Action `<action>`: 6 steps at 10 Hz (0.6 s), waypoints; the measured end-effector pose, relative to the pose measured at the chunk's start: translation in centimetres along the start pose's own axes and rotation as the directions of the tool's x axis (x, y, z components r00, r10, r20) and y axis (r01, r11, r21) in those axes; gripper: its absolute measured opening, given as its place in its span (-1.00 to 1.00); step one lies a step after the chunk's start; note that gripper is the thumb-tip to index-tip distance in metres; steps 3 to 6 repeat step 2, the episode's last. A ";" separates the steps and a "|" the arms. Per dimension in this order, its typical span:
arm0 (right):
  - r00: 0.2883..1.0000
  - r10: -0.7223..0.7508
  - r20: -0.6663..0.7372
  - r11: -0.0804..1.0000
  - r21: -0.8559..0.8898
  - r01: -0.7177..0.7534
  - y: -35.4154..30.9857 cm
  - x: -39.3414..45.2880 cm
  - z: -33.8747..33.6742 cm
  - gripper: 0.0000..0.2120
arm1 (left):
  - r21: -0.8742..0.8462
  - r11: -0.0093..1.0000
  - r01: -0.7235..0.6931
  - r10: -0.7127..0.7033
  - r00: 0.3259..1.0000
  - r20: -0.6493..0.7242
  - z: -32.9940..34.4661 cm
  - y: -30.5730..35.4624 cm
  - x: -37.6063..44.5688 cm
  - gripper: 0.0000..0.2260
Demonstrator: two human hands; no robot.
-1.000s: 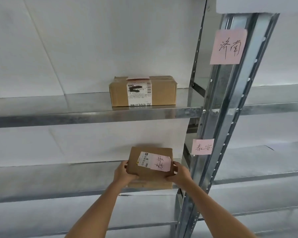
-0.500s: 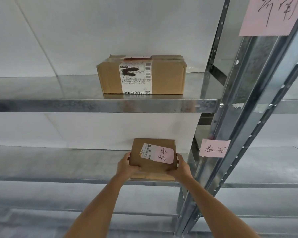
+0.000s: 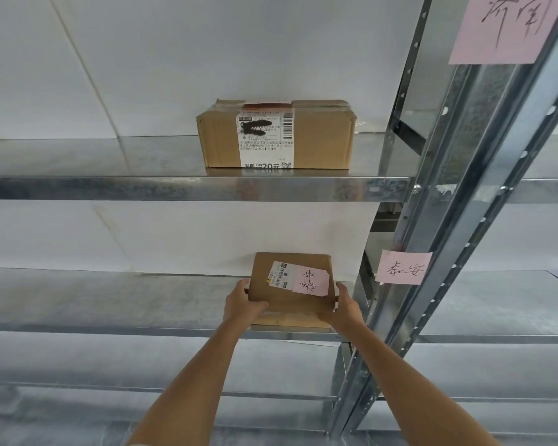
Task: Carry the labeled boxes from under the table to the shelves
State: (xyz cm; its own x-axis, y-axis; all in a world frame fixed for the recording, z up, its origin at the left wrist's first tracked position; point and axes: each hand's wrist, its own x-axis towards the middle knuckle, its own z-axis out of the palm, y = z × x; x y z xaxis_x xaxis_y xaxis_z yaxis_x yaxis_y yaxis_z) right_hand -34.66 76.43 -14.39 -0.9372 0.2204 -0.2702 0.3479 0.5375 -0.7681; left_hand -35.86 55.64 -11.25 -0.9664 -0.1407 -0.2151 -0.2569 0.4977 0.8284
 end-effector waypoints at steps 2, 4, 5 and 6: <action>0.999 -0.045 -0.003 0.996 -0.083 0.044 -0.6 -4.1 -1.2 -0.16 | 0.061 0.996 -0.070 0.071 0.997 -0.007 -1.2 -0.1 -2.8 -0.44; 0.999 -0.045 -0.003 0.996 -0.083 0.044 -0.6 -4.1 -1.2 -0.16 | 0.061 0.996 -0.070 0.071 0.997 -0.007 -1.2 -0.1 -2.8 -0.44; 0.999 -0.045 -0.003 0.996 -0.083 0.044 -0.6 -4.1 -1.2 -0.16 | 0.061 0.996 -0.070 0.071 0.997 -0.007 -1.2 -0.1 -2.8 -0.44; 0.999 -0.045 -0.003 0.996 -0.083 0.044 -0.6 -4.1 -1.2 -0.16 | 0.061 0.996 -0.070 0.071 0.997 -0.007 -1.2 -0.1 -2.8 -0.44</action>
